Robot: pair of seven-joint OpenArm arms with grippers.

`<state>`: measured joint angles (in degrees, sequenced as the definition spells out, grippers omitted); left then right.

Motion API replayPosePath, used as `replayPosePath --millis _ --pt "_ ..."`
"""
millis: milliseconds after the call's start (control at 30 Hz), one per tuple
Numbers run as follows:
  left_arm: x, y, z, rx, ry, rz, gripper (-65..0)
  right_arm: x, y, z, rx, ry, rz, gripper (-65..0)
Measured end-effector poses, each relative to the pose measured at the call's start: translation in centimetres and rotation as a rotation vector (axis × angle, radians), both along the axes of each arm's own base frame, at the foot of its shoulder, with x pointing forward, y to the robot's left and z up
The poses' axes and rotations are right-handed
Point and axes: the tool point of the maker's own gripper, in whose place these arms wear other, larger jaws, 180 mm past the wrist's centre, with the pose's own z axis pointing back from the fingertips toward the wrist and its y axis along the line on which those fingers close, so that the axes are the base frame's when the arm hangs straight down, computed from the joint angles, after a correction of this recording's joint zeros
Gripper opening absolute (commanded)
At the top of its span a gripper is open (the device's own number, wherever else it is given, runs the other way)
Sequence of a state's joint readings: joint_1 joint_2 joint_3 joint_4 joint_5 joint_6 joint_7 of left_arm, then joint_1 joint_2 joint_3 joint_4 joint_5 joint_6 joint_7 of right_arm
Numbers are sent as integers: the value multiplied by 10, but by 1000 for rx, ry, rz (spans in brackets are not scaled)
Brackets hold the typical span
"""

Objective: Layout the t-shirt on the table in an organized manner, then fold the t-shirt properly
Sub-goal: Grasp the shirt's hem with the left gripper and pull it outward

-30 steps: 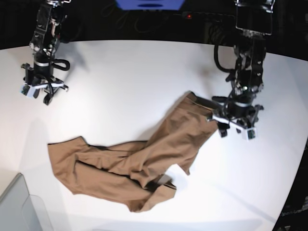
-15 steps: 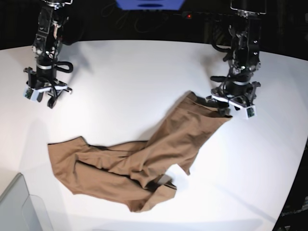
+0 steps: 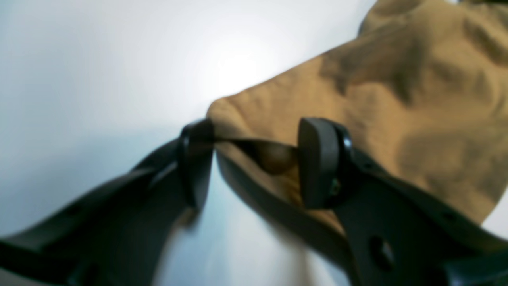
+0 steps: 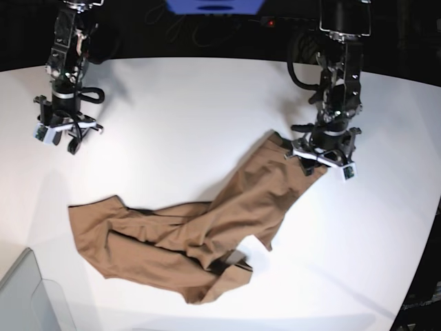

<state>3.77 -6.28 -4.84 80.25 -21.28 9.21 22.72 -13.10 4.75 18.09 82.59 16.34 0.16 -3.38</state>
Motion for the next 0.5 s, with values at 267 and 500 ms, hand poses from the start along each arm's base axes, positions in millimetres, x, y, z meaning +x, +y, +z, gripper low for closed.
replayPosePath --millis 267,500 --pt "3 7 -5 12 7 17 -648 1 -7 3 -20 0 3 -336" --pt "37 23 44 25 -108 30 -650 3 -6 4 -19 -4 7 -336"
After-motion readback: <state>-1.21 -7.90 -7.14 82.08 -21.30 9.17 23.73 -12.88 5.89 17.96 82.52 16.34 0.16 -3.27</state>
